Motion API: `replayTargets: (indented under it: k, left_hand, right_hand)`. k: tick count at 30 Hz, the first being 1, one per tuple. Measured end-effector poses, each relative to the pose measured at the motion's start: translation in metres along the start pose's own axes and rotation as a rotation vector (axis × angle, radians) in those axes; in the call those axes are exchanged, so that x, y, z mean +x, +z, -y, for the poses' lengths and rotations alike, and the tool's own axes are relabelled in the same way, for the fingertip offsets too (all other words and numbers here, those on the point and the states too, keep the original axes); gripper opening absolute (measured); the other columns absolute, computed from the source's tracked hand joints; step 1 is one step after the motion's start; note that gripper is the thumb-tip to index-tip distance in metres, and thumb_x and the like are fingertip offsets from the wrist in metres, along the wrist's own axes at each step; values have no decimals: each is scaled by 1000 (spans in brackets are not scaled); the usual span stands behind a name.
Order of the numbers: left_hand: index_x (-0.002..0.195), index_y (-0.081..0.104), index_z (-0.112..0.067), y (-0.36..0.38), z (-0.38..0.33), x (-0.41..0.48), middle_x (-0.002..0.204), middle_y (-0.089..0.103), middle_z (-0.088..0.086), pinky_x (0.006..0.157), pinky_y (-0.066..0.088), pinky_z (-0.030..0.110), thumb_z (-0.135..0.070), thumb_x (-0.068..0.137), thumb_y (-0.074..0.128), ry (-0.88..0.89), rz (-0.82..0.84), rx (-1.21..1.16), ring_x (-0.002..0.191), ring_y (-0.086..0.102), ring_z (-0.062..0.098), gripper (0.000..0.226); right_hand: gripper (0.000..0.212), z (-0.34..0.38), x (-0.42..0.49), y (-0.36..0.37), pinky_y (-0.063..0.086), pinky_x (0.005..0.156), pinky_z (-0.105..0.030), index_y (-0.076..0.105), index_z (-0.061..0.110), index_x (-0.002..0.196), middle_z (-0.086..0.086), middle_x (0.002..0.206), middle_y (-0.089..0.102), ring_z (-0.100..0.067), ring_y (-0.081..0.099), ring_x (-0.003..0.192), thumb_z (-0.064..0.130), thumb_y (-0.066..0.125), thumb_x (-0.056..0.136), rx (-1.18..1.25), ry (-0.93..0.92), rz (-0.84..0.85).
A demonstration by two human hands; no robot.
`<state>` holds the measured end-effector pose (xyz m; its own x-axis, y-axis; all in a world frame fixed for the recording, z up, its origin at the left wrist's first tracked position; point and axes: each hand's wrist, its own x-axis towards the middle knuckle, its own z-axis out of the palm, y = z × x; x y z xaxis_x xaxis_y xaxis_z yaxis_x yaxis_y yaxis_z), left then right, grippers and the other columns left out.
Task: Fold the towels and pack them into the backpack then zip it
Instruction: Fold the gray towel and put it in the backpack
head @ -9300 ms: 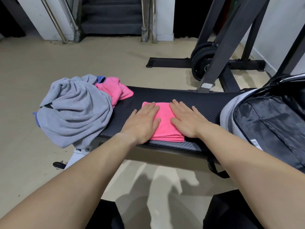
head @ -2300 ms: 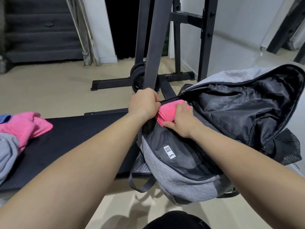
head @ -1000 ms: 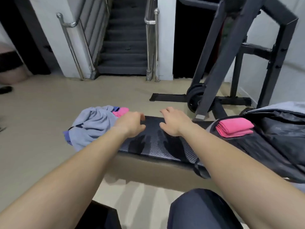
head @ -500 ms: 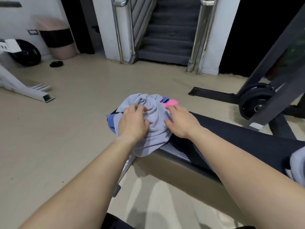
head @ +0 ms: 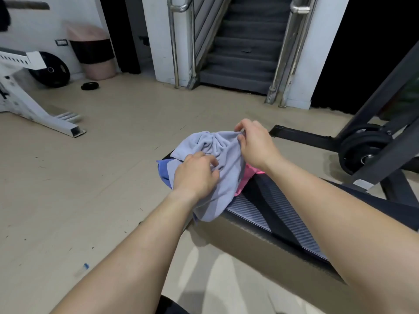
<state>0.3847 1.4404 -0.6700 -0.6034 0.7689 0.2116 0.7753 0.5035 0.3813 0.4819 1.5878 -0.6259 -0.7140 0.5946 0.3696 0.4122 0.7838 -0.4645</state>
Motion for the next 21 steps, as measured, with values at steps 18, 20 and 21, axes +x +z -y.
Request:
replayTargets:
  k: [18,20,21]
  left_hand:
    - [89,67,-36,-14,-108,-44,88,68,-20,77,55,37,-41,88,52,167,-41,-332,84,64,11,16]
    - [88,66,-35,-6,-117,-42,88,69,-19,76,56,38,-42,86,50,177,-11,-332,83,65,12,17]
    - [91,66,-35,-1,-121,-40,90,69,-19,76,56,38,-42,86,50,182,7,-325,83,65,12,18]
  right_hand:
    - [23,-30,-62,-152,40,84,-29,58,21,121,5,103,53,-14,51,93,14,52,99,-60,31,-209]
    - [25,-50,-88,-137,42,81,-28,60,18,120,2,97,60,-16,55,88,14,58,96,3,104,-146]
    - [26,-60,-101,-129,44,79,-28,61,18,120,1,94,63,-16,58,85,13,61,94,54,143,-105]
